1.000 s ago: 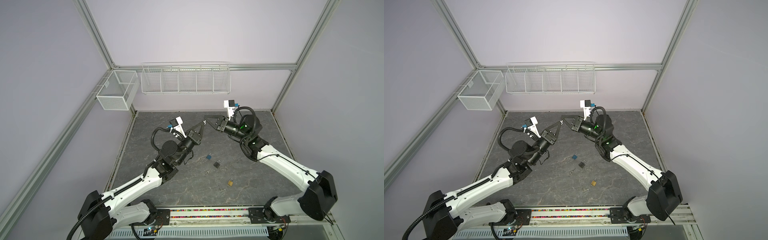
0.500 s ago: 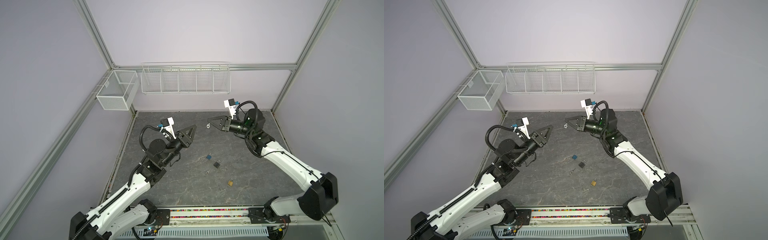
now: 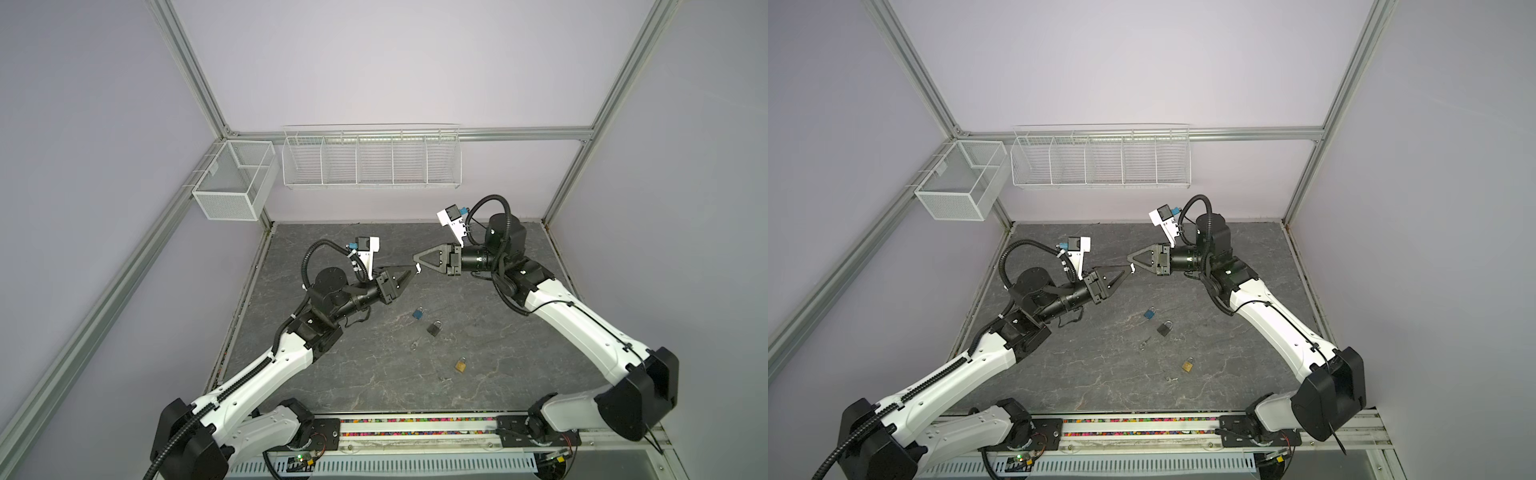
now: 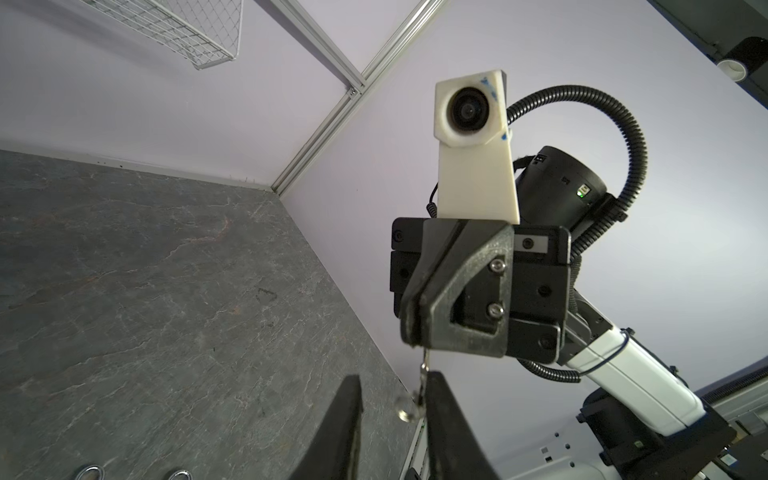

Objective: Unlock with the key

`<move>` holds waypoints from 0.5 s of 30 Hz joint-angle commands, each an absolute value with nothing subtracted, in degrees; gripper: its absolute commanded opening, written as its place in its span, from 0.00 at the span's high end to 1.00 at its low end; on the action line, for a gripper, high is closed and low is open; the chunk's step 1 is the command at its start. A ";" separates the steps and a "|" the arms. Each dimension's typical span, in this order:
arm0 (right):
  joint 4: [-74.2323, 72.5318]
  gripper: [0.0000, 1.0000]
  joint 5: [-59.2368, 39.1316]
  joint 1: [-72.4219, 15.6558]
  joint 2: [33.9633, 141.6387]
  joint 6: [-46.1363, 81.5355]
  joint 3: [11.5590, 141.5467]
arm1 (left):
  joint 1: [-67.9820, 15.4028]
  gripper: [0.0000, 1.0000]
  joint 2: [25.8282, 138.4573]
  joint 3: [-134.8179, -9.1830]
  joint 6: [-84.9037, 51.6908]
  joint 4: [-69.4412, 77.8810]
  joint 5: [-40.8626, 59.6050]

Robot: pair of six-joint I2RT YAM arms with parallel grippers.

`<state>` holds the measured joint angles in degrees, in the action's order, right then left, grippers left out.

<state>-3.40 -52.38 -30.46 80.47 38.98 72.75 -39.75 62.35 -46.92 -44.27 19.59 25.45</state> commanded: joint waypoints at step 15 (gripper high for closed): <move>-2.37 0.93 -54.14 -30.30 79.58 35.75 74.94 | -39.55 0.97 64.38 -49.76 -44.66 21.20 27.39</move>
<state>-1.65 -52.82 -30.20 80.47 36.82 73.08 -39.77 63.51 -48.10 -44.47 20.23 27.00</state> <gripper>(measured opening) 0.067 0.048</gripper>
